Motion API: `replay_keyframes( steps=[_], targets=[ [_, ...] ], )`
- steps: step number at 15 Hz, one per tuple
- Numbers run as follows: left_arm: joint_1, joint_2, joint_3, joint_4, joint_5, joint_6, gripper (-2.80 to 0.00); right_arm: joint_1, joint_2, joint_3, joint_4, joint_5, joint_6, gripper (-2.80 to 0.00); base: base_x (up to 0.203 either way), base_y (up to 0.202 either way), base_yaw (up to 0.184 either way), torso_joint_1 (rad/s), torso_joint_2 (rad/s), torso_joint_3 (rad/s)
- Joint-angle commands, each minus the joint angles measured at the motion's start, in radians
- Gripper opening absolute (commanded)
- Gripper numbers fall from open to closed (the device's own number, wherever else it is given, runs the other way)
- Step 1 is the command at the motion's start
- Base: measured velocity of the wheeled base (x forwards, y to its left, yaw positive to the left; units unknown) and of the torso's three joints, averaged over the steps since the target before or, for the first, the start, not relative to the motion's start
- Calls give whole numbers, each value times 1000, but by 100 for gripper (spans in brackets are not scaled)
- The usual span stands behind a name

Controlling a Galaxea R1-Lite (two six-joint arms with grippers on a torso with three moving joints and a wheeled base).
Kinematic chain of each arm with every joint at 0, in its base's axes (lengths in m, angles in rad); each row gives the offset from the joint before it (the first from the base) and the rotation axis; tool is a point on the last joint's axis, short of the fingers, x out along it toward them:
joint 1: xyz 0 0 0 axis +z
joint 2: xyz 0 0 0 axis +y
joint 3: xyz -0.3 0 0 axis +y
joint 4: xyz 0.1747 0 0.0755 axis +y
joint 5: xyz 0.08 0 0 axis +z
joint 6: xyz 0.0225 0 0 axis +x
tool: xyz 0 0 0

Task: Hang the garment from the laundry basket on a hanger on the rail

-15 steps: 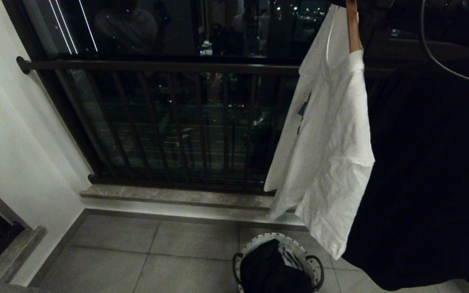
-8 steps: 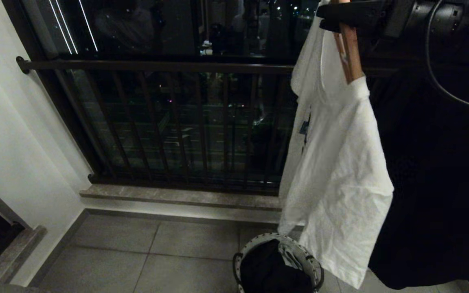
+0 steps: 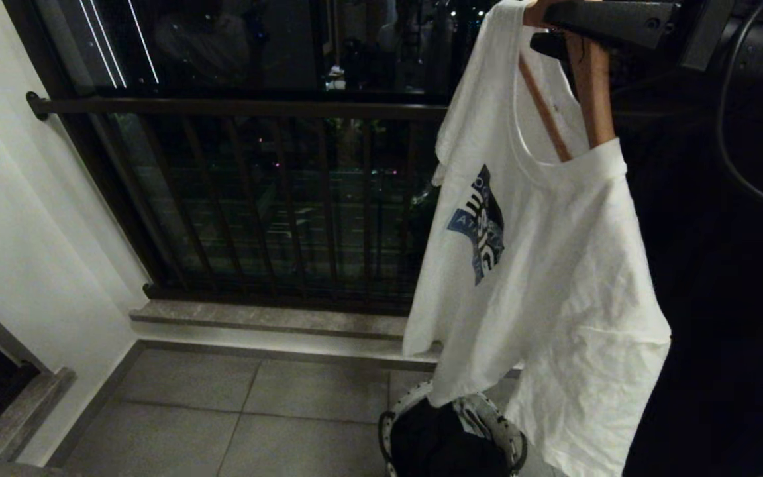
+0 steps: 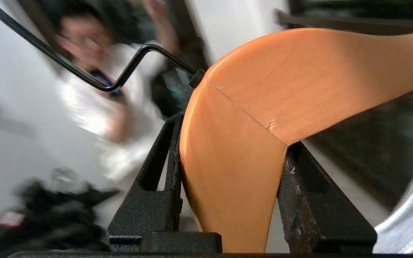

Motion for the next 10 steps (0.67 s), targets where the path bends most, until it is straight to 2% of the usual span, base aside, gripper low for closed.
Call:
replay_keyframes(
  steps=[1, 3, 4, 5, 10],
  targets=[
    [0, 1, 0, 0, 0, 0, -280, -4, 67, 6, -184, 22, 173, -280, 0, 0, 0, 0, 0, 0],
    [0, 1, 0, 0, 0, -1, -280, -7, 137, -11, -399, 62, 382, -280, 0, 0, 0, 0, 0, 0],
    [0, 1, 0, 0, 0, 0, -280, -9, 175, -27, -468, 78, 459, -280, 0, 0, 0, 0, 0, 0],
    [0, 1, 0, 0, 0, 0, -280, -9, 205, -44, -514, 86, 495, -280, 0, 0, 0, 0, 0, 0],
    [0, 1, 0, 0, 0, 0, -280, -7, 255, -78, -541, 108, 493, -280, 0, 0, 0, 0, 0, 0]
  ],
)
